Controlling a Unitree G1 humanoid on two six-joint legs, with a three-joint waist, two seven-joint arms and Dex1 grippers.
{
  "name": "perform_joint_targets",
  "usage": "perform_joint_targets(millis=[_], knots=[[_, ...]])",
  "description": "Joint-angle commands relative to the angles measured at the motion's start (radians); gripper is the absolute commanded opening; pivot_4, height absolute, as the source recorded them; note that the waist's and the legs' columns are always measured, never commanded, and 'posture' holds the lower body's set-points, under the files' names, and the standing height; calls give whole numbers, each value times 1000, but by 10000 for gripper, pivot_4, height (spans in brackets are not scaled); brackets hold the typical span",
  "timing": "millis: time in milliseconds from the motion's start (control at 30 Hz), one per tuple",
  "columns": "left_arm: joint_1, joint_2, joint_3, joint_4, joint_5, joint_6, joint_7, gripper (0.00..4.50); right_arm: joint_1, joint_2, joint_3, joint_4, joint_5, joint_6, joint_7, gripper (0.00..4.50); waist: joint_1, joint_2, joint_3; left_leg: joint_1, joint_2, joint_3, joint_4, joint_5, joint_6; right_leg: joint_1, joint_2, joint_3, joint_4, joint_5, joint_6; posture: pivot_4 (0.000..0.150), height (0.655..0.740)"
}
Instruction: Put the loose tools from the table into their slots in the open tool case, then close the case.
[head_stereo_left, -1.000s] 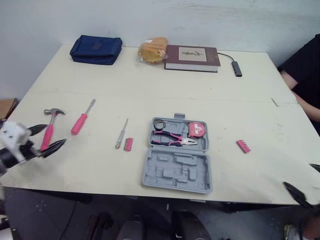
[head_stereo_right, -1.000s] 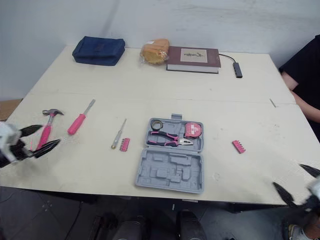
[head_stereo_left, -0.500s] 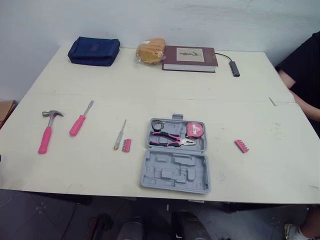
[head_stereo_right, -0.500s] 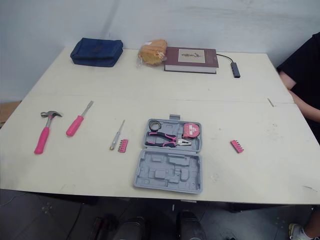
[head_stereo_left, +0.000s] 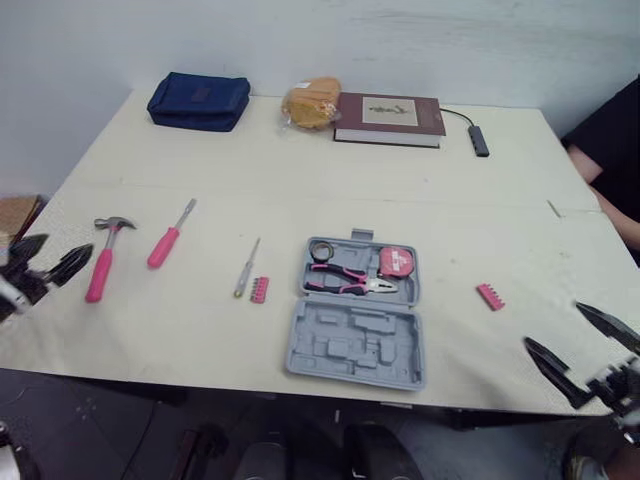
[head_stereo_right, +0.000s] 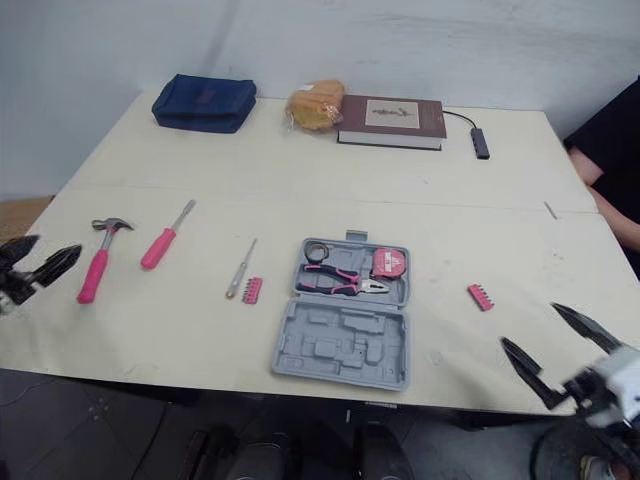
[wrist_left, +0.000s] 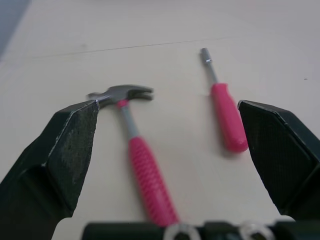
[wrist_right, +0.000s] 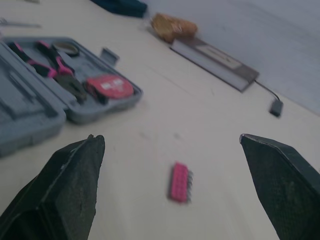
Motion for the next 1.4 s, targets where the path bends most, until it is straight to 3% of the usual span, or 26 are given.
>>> perform_joint_targets(millis=[33, 267, 567, 700, 900, 1000, 1067, 1400], knots=[[-46, 20, -52, -97, -8, 140, 1, 44894, -25, -40, 58, -116, 23, 47, 13, 45000, -2, 0, 0, 0, 0, 0, -1, 0, 0, 0, 0, 0, 0, 0, 0, 1500, 7400], [-70, -17, -159, -281, -21, 318, -4, 44894, -108, -62, 166, -263, -11, 138, -44, 45000, -2, 0, 1, 0, 0, -1, 0, 1, -1, 0, 0, -2, 1, 0, 0, 1500, 7400], [113, -145, -241, -799, -63, 530, 123, 44894, -190, -98, 247, -394, -63, 277, -138, 45000, 2, 0, 1, -2, 0, -3, 1, 2, -3, -1, 0, -2, 0, 0, 0, 1500, 7400], [101, -230, -245, -878, -45, 656, 292, 44894, -229, -111, 264, -398, -70, 315, -142, 45000, 4, -1, 1, -2, 0, -4, 2, 3, -3, 0, 0, -3, 1, 0, 0, 1500, 7400], [132, -285, -292, -917, 39, 638, 404, 44894, -277, -110, 278, -404, -73, 354, -167, 45000, 3, -1, 2, -2, 0, -4, 0, 4, -4, 0, 1, -3, 1, 0, 0, 1500, 7400], [124, -314, -299, -916, 53, 630, 436, 37037, -281, -106, 282, -398, -79, 353, -166, 45000, 4, -1, 2, -3, 0, -5, 1, 4, -4, -1, 1, -4, 0, 0, 0, 1500, 7400], [127, -322, -320, -925, 61, 640, 441, 28466, -282, -103, 285, -395, -82, 351, -166, 45000, 4, -1, 2, -3, 0, -5, 1, 4, -4, 0, 1, -4, 0, 0, 0, 1500, 7400], [149, -377, -372, -931, 118, 619, 503, 28466, -248, -93, 279, -403, -87, 328, -156, 45000, 3, -1, 2, -3, 0, -6, 1, 4, -4, 0, 1, -4, 0, 0, 0, 1500, 7400]])
